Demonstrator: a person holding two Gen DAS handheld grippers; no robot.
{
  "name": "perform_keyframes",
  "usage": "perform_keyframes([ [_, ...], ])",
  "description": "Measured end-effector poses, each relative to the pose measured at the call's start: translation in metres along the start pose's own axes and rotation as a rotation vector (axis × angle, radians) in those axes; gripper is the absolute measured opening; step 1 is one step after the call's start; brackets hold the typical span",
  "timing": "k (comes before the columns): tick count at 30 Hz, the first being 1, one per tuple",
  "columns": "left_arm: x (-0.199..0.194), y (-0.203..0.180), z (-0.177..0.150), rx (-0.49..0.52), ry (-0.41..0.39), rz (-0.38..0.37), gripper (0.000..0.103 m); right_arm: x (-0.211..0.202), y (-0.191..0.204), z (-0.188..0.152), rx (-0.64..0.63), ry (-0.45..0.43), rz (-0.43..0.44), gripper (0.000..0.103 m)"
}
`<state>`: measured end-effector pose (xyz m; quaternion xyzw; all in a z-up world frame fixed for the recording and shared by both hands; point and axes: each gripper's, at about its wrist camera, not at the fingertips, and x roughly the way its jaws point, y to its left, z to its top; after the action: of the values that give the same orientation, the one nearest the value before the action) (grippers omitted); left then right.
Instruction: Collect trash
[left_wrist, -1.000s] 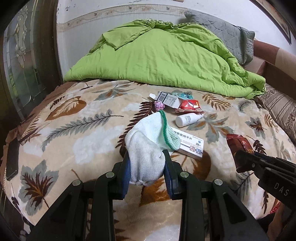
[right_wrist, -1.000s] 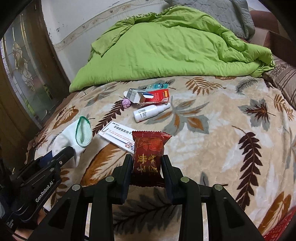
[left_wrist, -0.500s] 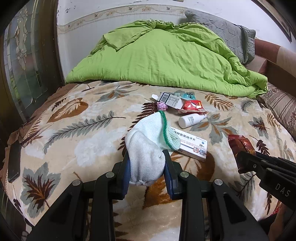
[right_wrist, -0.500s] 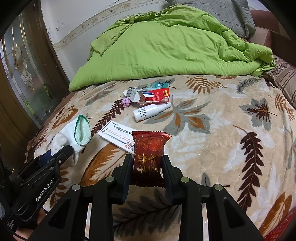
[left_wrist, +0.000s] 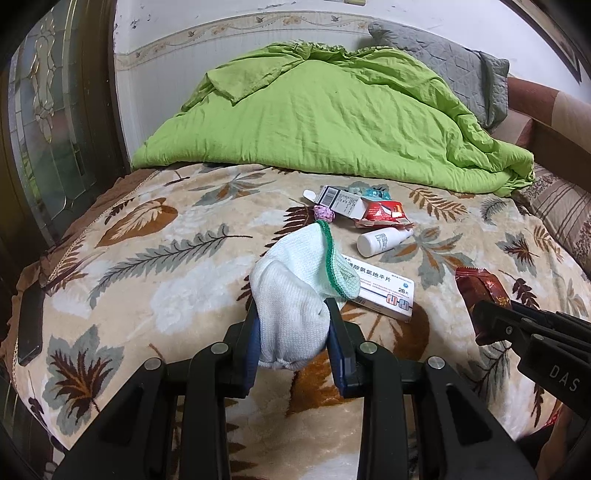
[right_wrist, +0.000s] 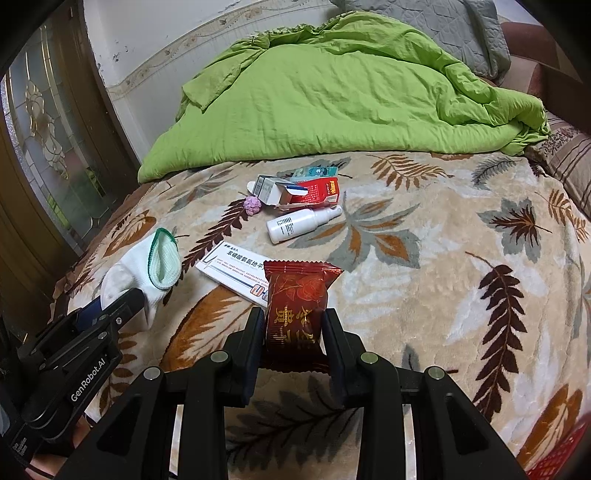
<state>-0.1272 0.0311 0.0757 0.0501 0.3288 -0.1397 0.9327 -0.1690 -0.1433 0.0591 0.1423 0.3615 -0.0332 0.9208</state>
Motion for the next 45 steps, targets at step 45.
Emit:
perform_keyframes([
  [45, -0.0044, -0.0049, -0.0031, -0.002, -0.006, 0.003, 0.031, -0.0025, -0.0001, 0.0017, -0.003, -0.007, 0.001, 0.035],
])
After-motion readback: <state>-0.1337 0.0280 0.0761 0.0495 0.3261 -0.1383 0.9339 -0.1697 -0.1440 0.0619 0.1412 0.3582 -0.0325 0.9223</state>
